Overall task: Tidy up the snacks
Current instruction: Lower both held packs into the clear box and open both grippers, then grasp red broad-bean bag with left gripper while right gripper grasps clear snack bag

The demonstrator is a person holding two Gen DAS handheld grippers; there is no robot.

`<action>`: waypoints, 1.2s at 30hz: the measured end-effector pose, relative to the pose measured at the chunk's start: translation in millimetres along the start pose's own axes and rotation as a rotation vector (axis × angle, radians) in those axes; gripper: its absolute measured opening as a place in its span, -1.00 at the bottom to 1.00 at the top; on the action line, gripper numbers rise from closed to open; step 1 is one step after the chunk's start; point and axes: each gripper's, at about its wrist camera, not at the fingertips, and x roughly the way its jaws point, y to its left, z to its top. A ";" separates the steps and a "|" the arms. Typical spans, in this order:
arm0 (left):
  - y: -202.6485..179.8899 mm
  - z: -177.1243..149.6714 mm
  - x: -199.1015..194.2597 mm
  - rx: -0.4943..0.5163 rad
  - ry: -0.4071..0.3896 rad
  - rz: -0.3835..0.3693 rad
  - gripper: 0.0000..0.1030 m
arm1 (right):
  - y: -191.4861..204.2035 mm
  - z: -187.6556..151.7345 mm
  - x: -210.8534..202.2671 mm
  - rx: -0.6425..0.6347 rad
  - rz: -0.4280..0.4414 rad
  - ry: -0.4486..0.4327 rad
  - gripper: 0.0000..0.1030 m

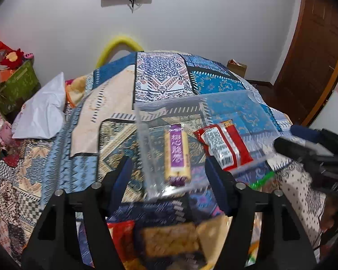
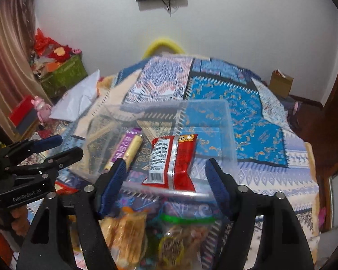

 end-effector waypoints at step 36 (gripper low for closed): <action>89.5 -131.5 25.1 -0.158 0.253 -0.001 0.41 | -20.7 -104.5 21.3 0.073 -0.105 0.187 0.46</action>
